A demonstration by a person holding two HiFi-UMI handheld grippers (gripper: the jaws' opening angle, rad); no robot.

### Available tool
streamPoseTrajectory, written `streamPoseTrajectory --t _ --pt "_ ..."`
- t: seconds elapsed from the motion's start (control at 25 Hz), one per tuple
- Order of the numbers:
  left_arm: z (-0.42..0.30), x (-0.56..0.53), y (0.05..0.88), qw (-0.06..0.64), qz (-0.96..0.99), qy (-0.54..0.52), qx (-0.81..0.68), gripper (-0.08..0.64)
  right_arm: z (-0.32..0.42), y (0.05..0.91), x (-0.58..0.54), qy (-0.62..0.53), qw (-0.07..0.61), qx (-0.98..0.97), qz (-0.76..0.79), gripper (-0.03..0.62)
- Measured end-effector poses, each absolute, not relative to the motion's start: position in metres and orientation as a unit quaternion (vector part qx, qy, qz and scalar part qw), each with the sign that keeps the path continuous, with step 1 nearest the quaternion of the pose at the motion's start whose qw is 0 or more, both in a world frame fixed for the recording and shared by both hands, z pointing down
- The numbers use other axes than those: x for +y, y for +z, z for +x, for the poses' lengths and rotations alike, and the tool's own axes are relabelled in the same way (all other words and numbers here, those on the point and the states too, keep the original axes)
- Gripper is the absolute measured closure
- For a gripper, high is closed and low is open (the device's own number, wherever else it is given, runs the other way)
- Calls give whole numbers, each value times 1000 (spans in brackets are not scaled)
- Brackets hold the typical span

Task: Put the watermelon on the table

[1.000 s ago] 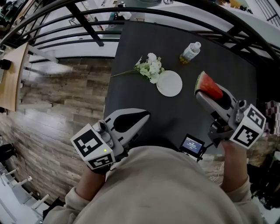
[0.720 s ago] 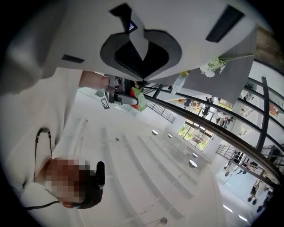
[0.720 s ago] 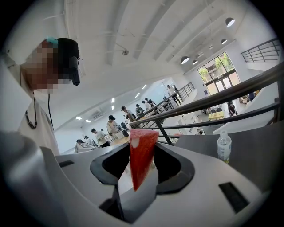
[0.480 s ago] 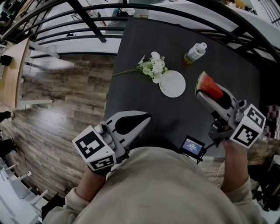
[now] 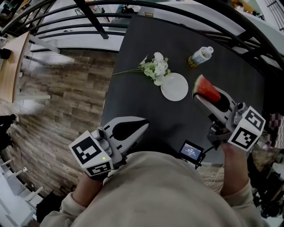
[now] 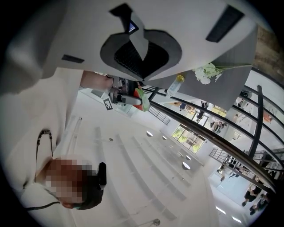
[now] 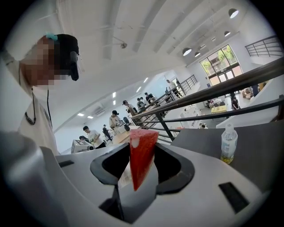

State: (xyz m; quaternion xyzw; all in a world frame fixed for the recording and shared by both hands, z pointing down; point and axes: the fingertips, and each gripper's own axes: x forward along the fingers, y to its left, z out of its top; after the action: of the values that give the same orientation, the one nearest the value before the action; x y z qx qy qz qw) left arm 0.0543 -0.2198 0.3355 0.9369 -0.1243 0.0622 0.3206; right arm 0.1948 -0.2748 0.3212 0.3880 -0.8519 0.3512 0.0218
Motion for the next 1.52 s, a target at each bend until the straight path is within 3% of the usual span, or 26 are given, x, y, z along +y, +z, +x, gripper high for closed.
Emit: streamPoseTrajectory --t 1.52 --pt "45 -211 358 343 922 90 -158 557 206 389 -301 390 46 -835 385 405"
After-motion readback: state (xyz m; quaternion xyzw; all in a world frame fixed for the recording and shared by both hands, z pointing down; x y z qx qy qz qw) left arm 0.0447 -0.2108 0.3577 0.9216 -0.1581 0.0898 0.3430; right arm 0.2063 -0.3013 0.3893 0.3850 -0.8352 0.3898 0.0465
